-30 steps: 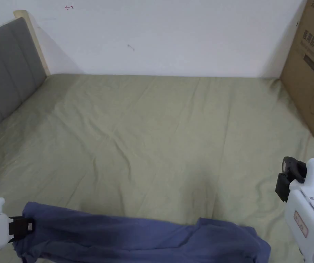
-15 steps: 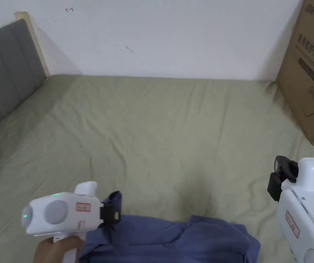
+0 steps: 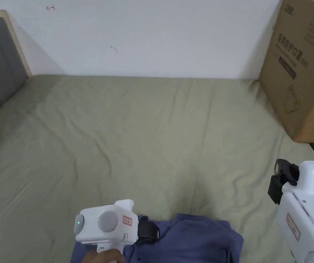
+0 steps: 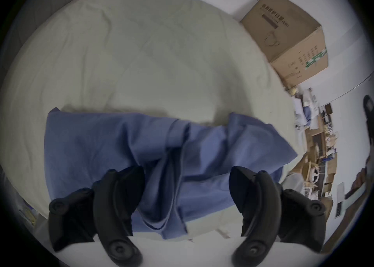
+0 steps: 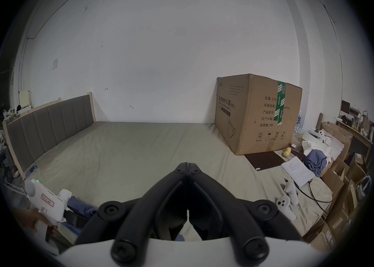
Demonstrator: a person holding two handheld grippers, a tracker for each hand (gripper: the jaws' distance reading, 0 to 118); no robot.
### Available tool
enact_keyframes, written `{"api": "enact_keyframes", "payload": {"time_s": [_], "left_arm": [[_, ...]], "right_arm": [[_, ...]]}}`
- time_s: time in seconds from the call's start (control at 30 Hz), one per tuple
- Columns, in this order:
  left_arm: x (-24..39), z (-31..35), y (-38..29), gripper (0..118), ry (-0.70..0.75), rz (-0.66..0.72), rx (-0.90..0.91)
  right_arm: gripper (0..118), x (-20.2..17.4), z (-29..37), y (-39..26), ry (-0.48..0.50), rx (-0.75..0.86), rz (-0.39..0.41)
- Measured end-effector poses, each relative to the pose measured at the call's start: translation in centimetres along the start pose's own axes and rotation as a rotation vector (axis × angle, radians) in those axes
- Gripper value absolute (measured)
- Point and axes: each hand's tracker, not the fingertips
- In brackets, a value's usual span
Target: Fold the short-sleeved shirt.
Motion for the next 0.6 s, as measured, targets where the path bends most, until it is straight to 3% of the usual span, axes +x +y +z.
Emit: {"api": "enact_keyframes", "payload": {"time_s": [0.17, 0.37, 0.43, 0.53, 0.6], "left_arm": [[0.5, 4.7, 0.4, 89, 0.005, -0.058, 0.151], [-0.9, 10.8, 0.5, 86, 0.148, -0.189, 0.407], [-1.8, 11.7, 0.2, 71, 0.208, -0.204, 0.475], [-3.7, 12.0, -0.3, 6, 0.201, -0.184, 0.539], [-4.9, 11.6, -0.5, 0, 0.195, -0.164, 0.543]], "right_arm": [[0, 0.0, 0.1, 0.2, 0.0, 0.007, -0.005], [0, -0.4, 0.1, 0.7, 0.013, 0.021, -0.002], [0, -0.5, 0.1, 0.8, 0.018, 0.025, -0.002], [0, -0.7, 0.1, 0.9, 0.022, 0.028, -0.003], [0, -0.7, 0.0, 1.0, 0.026, 0.027, -0.005]]}}
